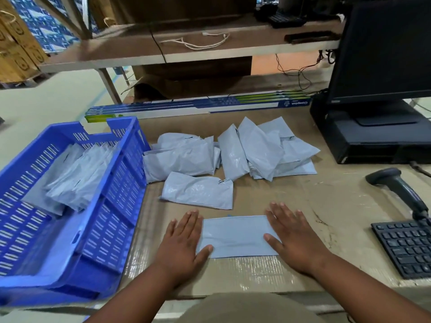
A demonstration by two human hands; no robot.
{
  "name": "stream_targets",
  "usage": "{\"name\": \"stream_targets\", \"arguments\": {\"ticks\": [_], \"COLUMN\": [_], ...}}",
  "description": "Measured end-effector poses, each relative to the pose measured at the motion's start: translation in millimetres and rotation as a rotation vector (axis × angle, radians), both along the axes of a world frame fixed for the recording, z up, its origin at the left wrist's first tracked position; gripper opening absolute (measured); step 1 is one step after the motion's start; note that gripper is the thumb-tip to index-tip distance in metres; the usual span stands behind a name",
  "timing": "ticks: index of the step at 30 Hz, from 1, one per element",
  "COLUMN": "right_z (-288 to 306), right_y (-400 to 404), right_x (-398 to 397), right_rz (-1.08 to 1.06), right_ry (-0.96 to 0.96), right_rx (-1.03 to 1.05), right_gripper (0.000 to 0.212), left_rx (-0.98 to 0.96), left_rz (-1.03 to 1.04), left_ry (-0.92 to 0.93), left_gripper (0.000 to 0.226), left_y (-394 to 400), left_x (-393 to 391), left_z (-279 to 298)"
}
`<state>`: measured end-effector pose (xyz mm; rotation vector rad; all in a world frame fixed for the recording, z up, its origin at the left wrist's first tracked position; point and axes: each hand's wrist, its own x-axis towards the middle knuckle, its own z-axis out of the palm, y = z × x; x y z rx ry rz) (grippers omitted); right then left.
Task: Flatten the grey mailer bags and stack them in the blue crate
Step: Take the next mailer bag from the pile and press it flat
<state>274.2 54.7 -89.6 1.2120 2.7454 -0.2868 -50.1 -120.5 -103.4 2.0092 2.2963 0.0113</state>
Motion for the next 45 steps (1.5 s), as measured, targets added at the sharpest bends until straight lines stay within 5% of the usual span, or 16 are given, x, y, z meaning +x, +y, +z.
{"name": "stream_targets", "arguments": {"ticks": [9,30,38,45], "right_z": [30,4,19,42], "right_y": [-22,0,6,9], "right_x": [-69,-21,-26,-75], "right_rz": [0.119,0.113,0.1,0.112], "right_ry": [0.269,0.055,0.088,-0.014], "right_rx": [0.029,0.027,-0.047,-0.033], "right_gripper": [0.087,0.078,0.081,0.081], "left_rx": [0.153,0.008,0.146,-0.135], "left_rz": [-0.162,-0.067,-0.07,-0.068], "left_ry": [-0.1,0.001,-0.161,0.044], "left_gripper": [0.067,0.081,0.082,0.075], "left_y": [51,5,12,72], "left_x": [43,-8,14,49], "left_z": [14,7,26,65]}}
